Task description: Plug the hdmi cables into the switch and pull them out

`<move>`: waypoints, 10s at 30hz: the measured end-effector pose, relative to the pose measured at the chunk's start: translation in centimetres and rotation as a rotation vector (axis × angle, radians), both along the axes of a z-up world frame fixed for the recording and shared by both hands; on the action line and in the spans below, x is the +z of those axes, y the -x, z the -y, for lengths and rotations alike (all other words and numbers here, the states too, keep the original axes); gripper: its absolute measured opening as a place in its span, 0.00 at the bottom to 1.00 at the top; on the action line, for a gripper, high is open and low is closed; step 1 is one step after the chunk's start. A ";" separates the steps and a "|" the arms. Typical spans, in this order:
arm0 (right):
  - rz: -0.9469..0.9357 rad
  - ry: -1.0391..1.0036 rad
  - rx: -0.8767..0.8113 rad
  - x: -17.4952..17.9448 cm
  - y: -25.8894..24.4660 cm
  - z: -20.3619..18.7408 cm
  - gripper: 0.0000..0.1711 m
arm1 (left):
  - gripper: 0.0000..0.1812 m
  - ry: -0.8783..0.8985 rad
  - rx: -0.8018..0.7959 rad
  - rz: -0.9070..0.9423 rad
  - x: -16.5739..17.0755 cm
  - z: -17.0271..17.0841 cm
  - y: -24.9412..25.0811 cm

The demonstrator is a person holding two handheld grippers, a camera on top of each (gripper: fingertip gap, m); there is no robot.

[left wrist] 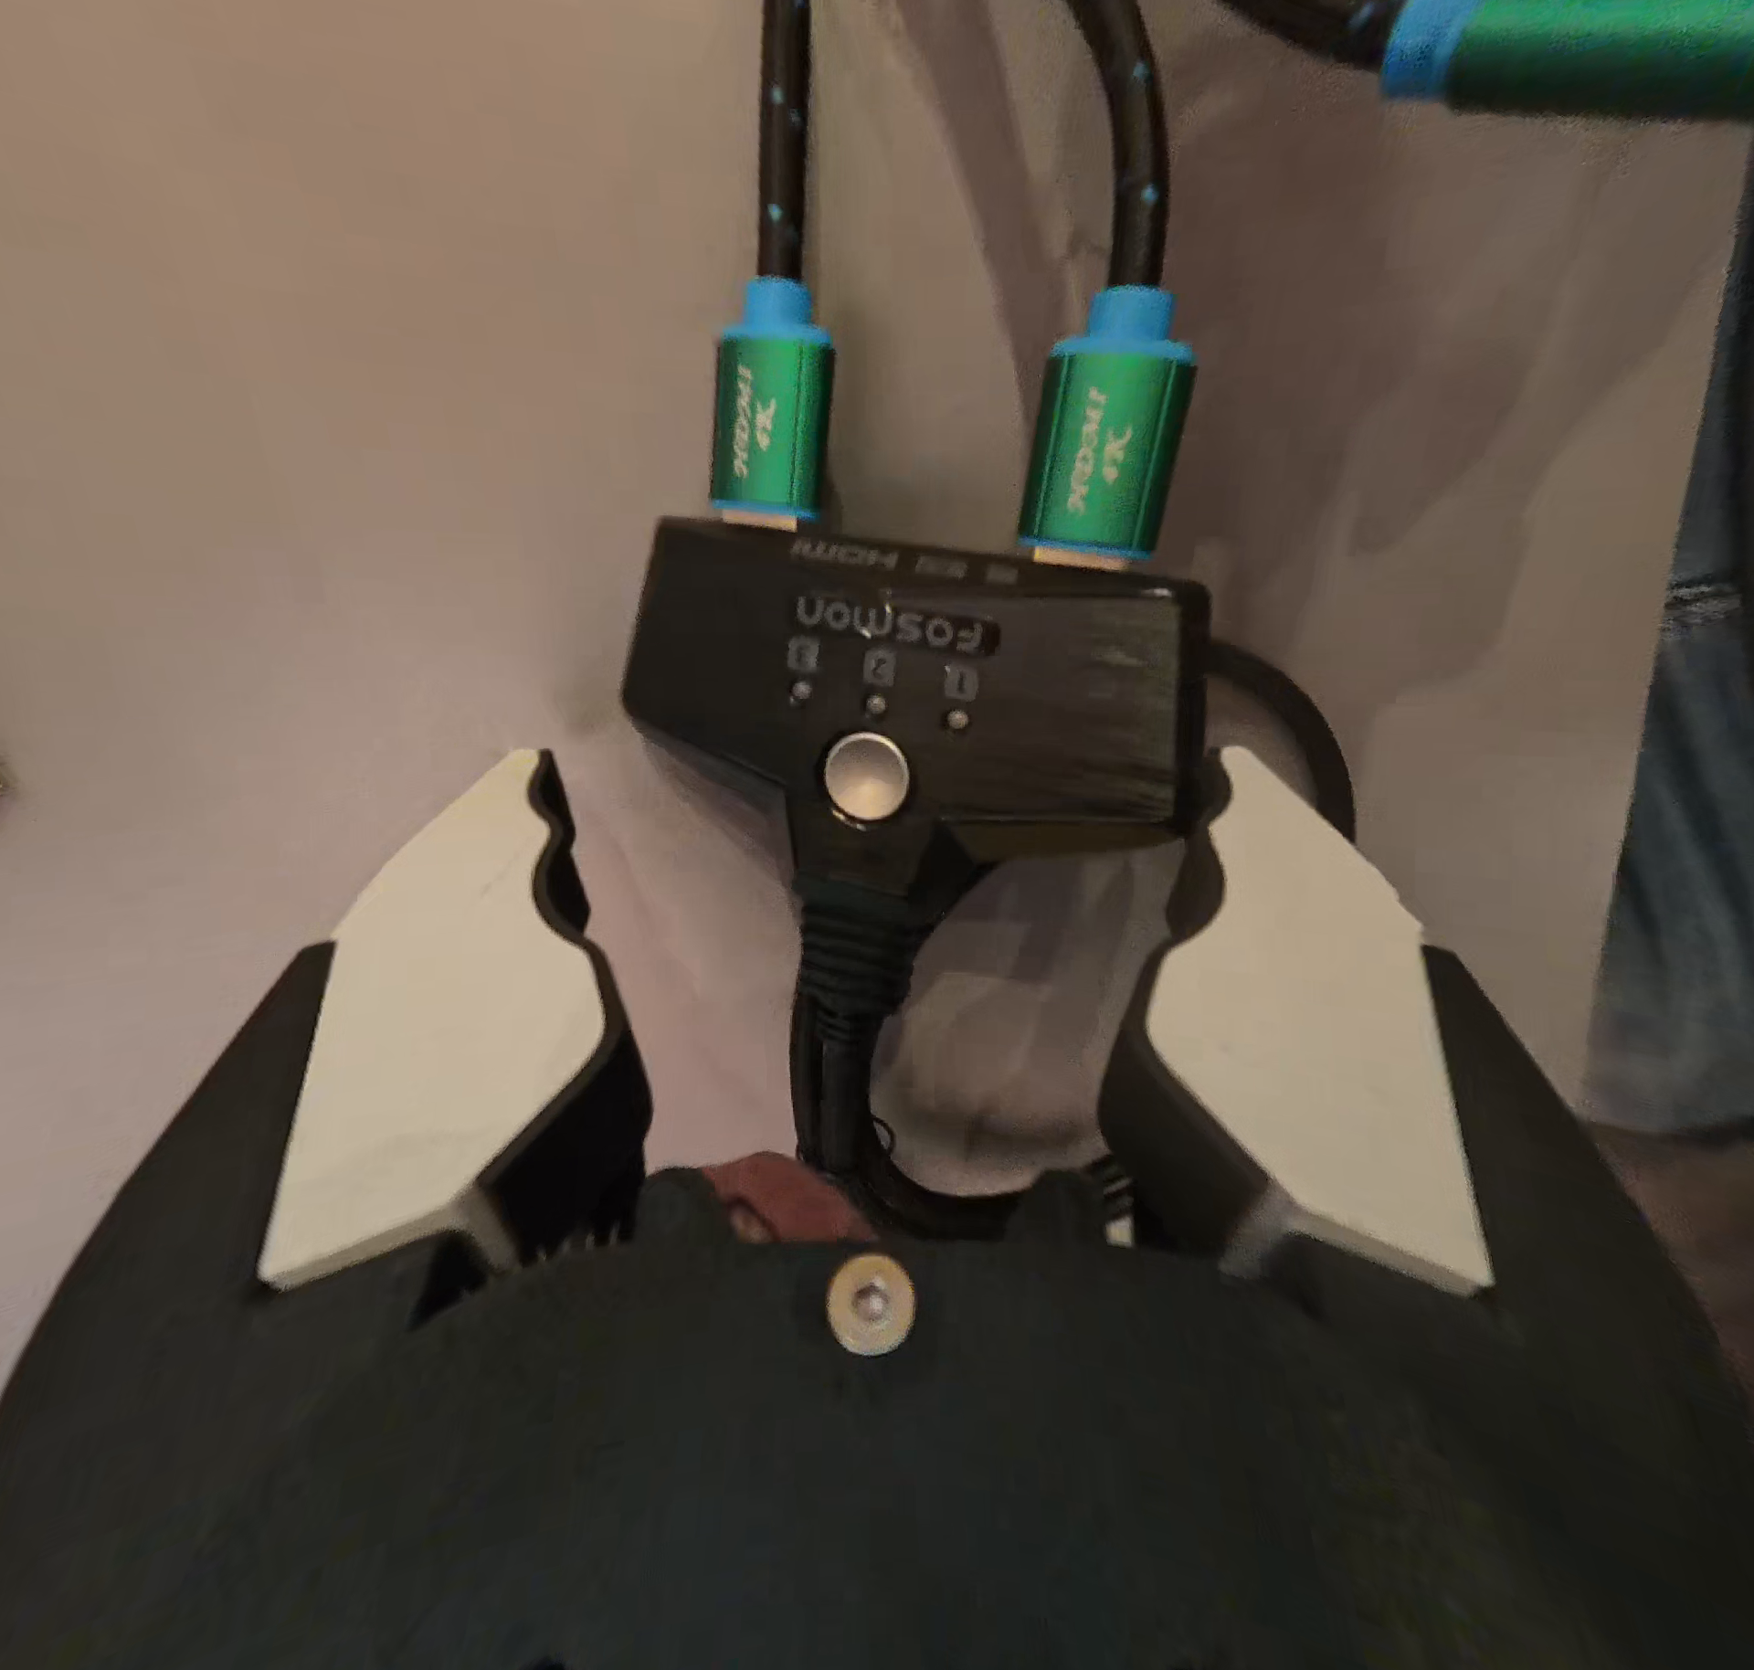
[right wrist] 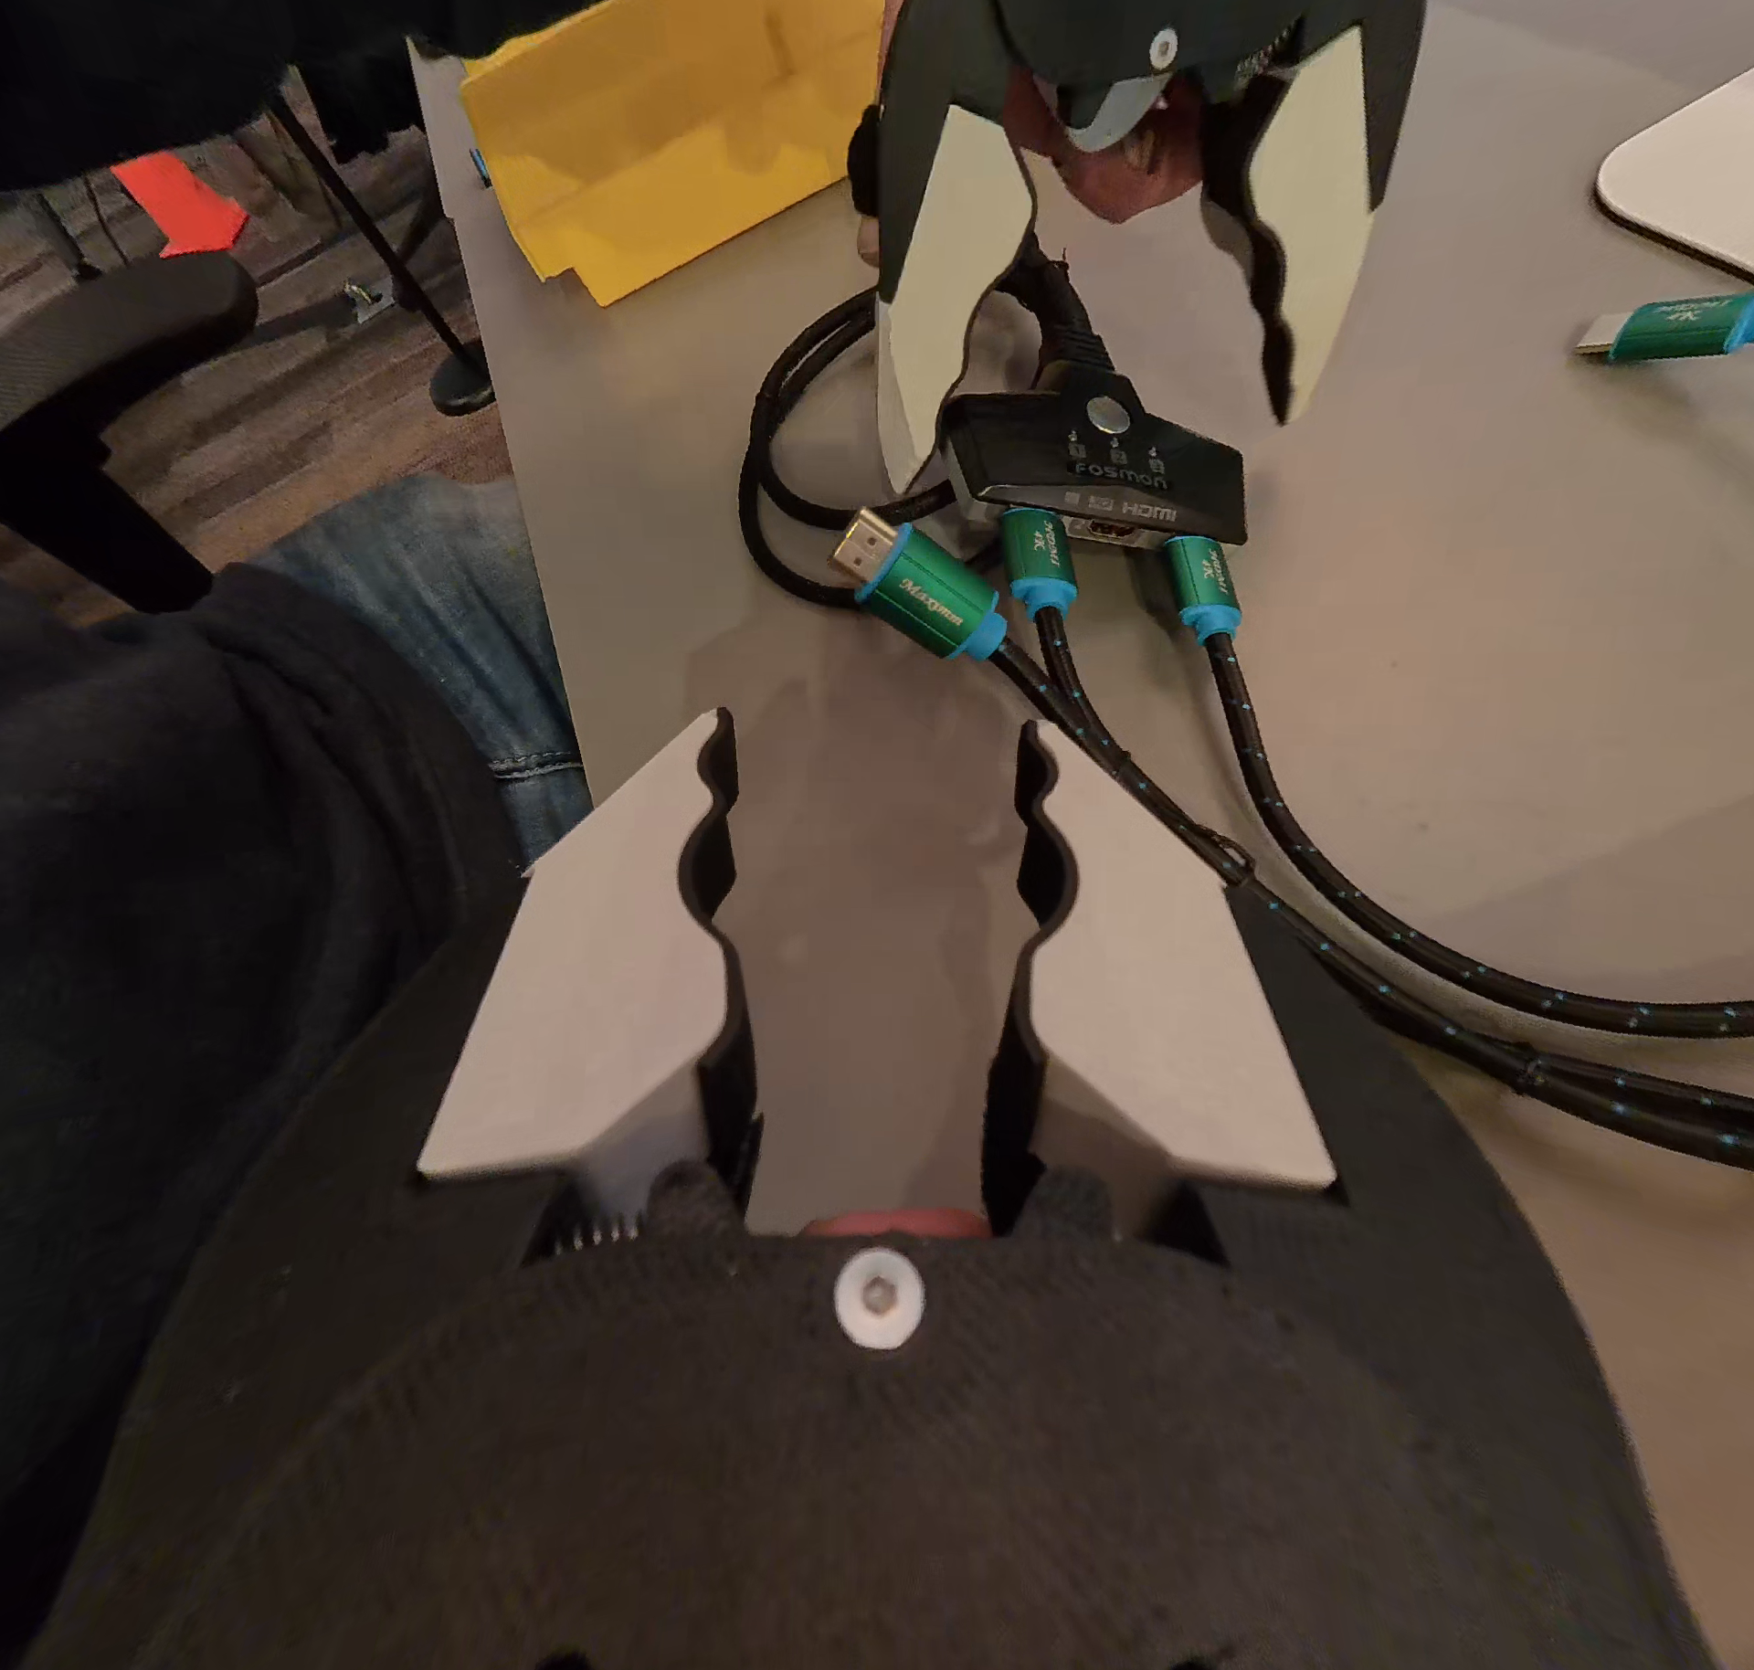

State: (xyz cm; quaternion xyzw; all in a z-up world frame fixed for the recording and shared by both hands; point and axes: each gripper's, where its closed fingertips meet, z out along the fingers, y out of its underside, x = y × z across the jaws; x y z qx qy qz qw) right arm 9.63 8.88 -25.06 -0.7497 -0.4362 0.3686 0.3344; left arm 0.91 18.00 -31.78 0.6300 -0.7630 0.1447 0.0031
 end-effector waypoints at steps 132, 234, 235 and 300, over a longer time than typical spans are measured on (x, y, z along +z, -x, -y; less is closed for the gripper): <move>-0.475 -0.284 0.218 7.7 2.8 -3.6 0.19 | 0.72 -0.088 0.218 0.357 7.0 4.0 -5.0; -0.762 -0.180 0.302 10.1 4.0 -4.1 0.11 | 0.71 -0.172 0.359 0.629 9.8 4.0 -5.6; -0.753 -0.189 0.310 10.0 4.1 -3.9 0.11 | 0.77 -0.079 0.380 0.632 9.8 4.5 -5.8; -0.326 -0.444 0.342 3.5 6.3 -2.3 0.12 | 0.77 -0.116 0.189 0.218 3.7 4.8 -3.5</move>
